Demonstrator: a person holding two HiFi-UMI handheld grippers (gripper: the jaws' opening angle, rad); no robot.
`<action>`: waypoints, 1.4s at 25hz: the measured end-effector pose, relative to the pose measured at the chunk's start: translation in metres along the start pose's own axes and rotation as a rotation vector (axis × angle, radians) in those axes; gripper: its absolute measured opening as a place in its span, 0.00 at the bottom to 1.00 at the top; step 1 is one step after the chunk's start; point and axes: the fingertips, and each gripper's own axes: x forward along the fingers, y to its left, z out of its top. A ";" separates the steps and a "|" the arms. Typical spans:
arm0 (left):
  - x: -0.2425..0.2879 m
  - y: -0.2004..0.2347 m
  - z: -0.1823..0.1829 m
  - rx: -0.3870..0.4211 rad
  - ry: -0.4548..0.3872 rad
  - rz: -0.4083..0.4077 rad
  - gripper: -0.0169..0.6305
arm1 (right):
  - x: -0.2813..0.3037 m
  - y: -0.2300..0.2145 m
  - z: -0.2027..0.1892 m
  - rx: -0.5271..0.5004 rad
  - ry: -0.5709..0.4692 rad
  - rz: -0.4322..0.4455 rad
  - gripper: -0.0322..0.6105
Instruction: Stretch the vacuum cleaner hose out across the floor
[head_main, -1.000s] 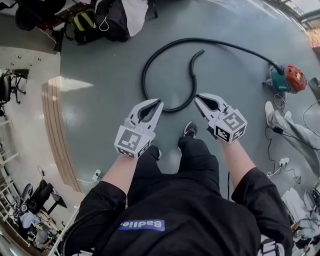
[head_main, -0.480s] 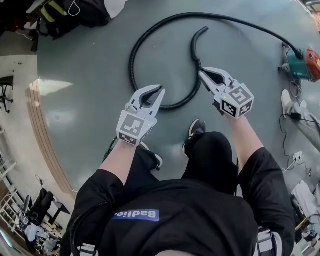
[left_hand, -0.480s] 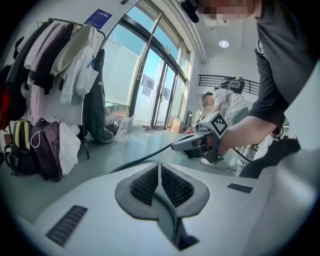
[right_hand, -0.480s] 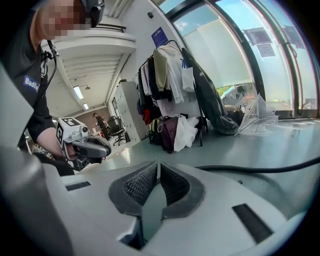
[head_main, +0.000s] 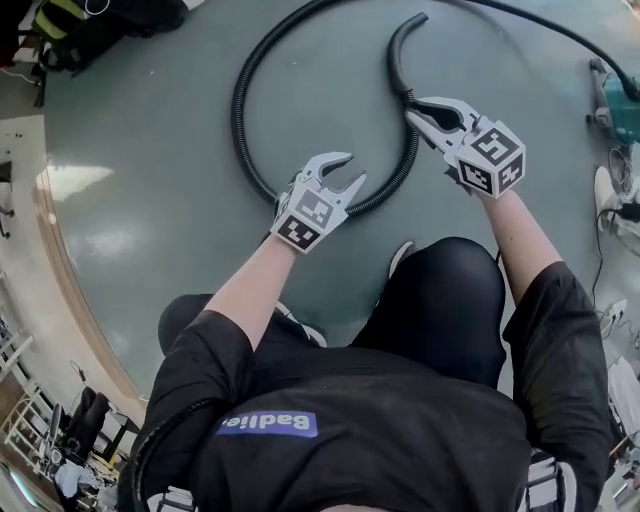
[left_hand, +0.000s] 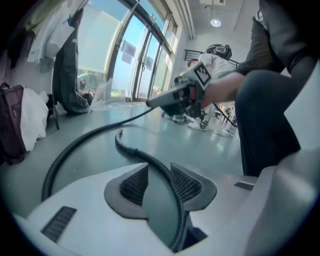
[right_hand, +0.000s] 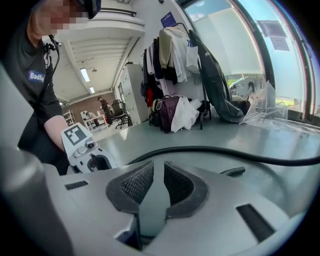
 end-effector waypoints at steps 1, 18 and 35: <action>0.014 -0.010 -0.021 0.000 0.052 -0.024 0.24 | 0.000 -0.003 -0.007 0.004 0.012 -0.003 0.13; 0.123 -0.086 -0.248 0.390 0.680 -0.140 0.46 | -0.038 -0.053 -0.075 0.060 0.134 -0.143 0.16; -0.026 -0.020 -0.084 0.215 0.403 -0.117 0.30 | -0.018 -0.051 -0.095 0.737 -0.163 0.079 0.35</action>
